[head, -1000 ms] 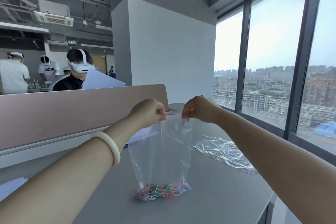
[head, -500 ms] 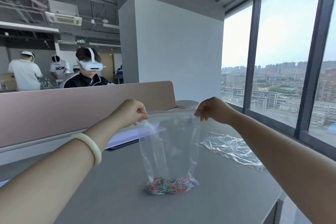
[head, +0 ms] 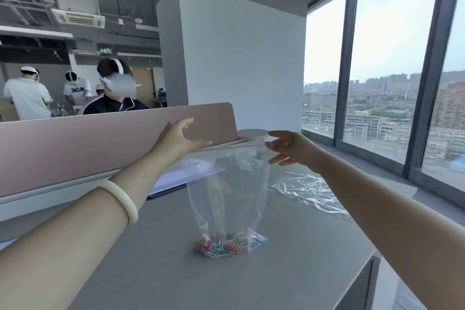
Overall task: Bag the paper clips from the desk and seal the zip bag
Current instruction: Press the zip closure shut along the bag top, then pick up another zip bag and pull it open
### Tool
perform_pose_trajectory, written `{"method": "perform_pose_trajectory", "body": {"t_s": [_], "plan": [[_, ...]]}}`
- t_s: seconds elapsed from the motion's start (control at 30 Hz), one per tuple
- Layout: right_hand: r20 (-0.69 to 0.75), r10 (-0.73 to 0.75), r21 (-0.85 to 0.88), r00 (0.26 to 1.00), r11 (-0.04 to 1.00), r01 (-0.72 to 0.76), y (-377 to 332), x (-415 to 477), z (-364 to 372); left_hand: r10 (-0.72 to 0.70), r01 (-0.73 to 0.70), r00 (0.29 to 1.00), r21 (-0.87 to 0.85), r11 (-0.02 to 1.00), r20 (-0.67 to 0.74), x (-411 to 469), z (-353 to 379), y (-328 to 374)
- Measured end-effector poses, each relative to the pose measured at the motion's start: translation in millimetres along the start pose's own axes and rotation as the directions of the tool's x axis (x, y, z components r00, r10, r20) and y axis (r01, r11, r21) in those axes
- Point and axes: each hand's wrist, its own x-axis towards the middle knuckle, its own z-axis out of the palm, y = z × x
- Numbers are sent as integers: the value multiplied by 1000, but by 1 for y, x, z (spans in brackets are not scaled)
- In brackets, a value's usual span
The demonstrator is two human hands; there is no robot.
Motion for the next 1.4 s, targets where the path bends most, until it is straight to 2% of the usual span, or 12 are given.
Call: {"method": "perform_pose_trajectory", "body": {"t_s": [0.07,0.13,0.23,0.37,0.47,0.57,0.7,0.9,1.07,1.2,1.33,1.4], "plan": [[-11,-24,5,1000,1000,24,6,-4,-8,146,-149,978,-10,989,-148,-11,12,25],[-17,-39,9,999,999,39,17,-7,-17,335,-348,922,-34,937,-194,-31,35,53],[-47,-23,-29,999,999,22,48,-9,-37,536,-536,844,-38,843,-22,-62,91,78],[-158,88,-71,983,992,-100,127,-16,-72,415,-452,831,15,892,371,-78,201,65],[-246,143,-110,959,978,-174,194,-21,-99,301,-407,819,125,905,488,-55,278,53],[-305,120,-227,945,954,-195,239,-11,-125,225,-453,778,275,848,587,-13,342,50],[-302,89,-342,949,919,-195,276,11,-148,183,-579,718,430,693,672,39,396,43],[-321,16,-348,947,928,-133,312,36,-156,201,-732,594,420,537,779,85,430,27],[-341,12,-294,940,948,-118,321,43,-158,352,-781,616,489,388,705,83,442,21],[-353,31,-262,935,956,-130,324,36,-159,349,-742,653,474,474,672,81,442,22],[-364,57,-257,930,953,-159,326,30,-161,249,-562,698,297,772,672,86,432,9],[-386,59,-233,921,959,-159,325,28,-160,236,-453,721,185,872,652,84,430,-1]]}}
